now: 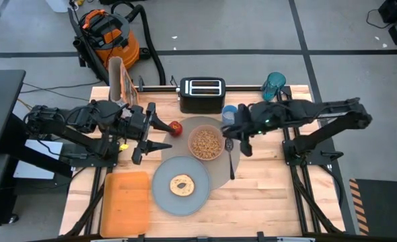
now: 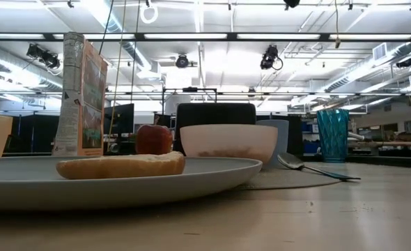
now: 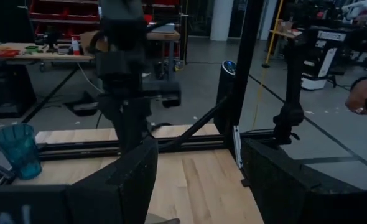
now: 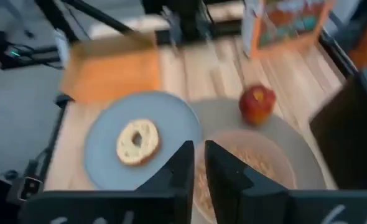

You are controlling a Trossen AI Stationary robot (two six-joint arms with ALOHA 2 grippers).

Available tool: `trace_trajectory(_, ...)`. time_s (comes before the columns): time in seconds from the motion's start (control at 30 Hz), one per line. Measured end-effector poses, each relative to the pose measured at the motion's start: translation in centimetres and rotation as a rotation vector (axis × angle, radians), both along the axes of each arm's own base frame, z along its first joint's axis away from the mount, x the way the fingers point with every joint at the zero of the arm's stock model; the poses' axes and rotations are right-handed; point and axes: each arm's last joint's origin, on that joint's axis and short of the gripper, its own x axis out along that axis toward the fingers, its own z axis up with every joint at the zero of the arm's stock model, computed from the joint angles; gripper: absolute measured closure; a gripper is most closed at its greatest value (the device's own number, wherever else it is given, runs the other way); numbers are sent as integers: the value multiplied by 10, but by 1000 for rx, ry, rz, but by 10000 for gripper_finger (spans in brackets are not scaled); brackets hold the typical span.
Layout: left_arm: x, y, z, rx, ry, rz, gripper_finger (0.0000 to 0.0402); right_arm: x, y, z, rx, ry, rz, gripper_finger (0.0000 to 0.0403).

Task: Arrange a breakfast setting
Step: Return to Home Position

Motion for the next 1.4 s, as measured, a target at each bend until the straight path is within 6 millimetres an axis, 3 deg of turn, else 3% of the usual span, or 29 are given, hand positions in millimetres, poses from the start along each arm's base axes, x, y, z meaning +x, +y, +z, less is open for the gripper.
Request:
trace_trajectory(0.17, 8, -1, -4, 27, 14, 1, 164, -23, -10, -21, 76, -175, 83, 394)
trace_trajectory(0.3, 29, -1, -16, 32, 55, 17, 164, -44, -13, -45, 168, -291, 170, 390)
trace_trajectory(0.43, 59, 1, -34, 41, 108, 16, 164, -67, -20, -69, 218, -264, 79, 365)
trace_trajectory(0.57, 87, 11, -55, 44, 165, 53, 164, -82, -25, -95, 141, -217, 2, 355)
trace_trajectory(0.8, 123, 32, -86, 118, 216, 116, 164, -88, -27, -131, 86, -151, -35, 356)
trace_trajectory(1.03, 144, 43, -105, 111, 225, 94, 164, -91, -26, -148, -29, -153, 11, 355)
trace_trajectory(1.3, 145, 45, -108, 117, 238, 96, 164, -119, -21, -148, -66, -311, 131, 353)
trace_trajectory(1.4, 143, 46, -121, 104, 239, 101, 164, -132, -21, -150, -73, -370, 131, 353)
